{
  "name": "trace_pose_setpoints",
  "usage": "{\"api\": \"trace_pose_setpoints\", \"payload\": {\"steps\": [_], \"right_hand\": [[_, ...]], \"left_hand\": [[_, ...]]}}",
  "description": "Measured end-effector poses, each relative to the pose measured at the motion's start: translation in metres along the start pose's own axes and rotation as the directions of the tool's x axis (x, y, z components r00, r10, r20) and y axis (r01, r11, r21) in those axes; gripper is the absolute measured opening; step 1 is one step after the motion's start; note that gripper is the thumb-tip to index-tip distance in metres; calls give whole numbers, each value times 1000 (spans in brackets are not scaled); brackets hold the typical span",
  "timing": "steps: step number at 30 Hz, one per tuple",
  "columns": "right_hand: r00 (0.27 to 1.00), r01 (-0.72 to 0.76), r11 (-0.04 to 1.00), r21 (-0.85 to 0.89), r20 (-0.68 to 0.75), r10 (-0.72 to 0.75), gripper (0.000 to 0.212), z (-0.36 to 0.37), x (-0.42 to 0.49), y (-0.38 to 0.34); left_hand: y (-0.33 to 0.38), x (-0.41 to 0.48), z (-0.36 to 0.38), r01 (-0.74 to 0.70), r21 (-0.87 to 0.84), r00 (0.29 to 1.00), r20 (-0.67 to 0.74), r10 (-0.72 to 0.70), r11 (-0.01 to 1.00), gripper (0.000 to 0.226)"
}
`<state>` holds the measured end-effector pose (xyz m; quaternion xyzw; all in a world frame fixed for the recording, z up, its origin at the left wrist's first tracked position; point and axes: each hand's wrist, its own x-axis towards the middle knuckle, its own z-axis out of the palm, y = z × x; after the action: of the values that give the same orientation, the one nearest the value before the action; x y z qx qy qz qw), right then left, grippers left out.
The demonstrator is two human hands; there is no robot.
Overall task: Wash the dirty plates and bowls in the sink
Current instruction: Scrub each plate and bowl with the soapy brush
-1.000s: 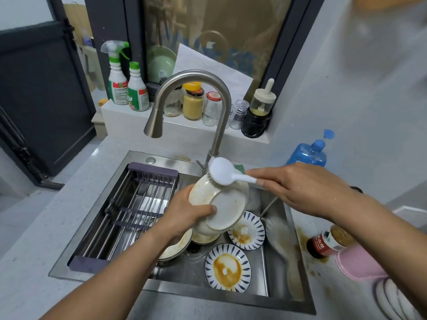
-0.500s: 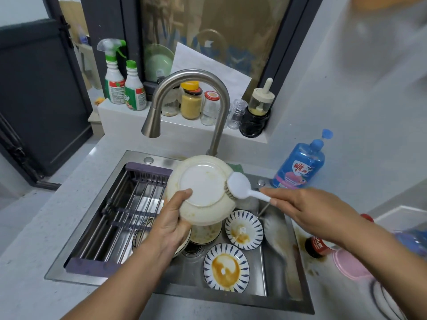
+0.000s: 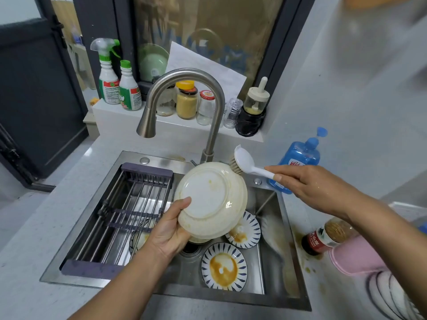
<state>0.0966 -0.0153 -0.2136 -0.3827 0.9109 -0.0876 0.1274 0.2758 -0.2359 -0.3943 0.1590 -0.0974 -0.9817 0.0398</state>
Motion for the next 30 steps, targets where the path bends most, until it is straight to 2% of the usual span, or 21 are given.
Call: {"api": "trace_pose_setpoints", "payload": {"steps": [2,4,6,8,10,14,16,18,20,22,24,25,27,30], "right_hand": [[1000,25,997,-74,-13,-26,44,-1,-7,-10],[997,80,956,-283,10,-80,49,0,-16,-27],[986,163,877,-451,57,-154,44,8,-20,-46],[967,250,813,-526,102,-232,43,23,-15,-56],[966,255,800,-543,110,-234,41,28,-3,-61],[990,134,859,-494,111,-90,34,17,6,-46],[980,150,890,-431,182,-77,32,20,-2,-44],[962,210,909,-360,241,-127,33,33,-8,-54],[965,229,909,-347,202,-166,37,43,-2,-59],[983,174,909,-379,122,-137,37,44,14,-51],[991,121,914,-387,100,-88,35,42,25,-38],[992,106,938,-331,105,-75,35,41,26,-34],[994,70,995,-69,94,-63,33,46,28,-25],[999,31,972,234,-12,-29,30,57,35,-17]], "left_hand": [[2,1,5,-23,0,1000,6,23,1000,56],[5,4,8,-76,17,997,-3,76,997,72],[7,8,12,-123,92,992,15,122,988,87],[5,10,15,-123,205,992,23,120,971,87],[-1,12,15,-106,262,994,4,109,959,80],[-2,12,7,-157,224,985,-33,168,962,63],[1,13,7,-175,228,980,-57,193,958,62],[1,15,9,-167,236,979,-79,190,957,62],[-5,17,9,-138,255,982,-92,166,957,62],[-10,18,4,-109,262,985,-101,139,959,61],[-10,20,-2,-102,255,985,-110,134,961,61],[-8,21,-3,-103,254,985,-105,133,962,61],[-2,25,-4,-93,257,988,-97,122,962,60],[4,30,-2,-79,323,989,-94,115,943,59]]}}
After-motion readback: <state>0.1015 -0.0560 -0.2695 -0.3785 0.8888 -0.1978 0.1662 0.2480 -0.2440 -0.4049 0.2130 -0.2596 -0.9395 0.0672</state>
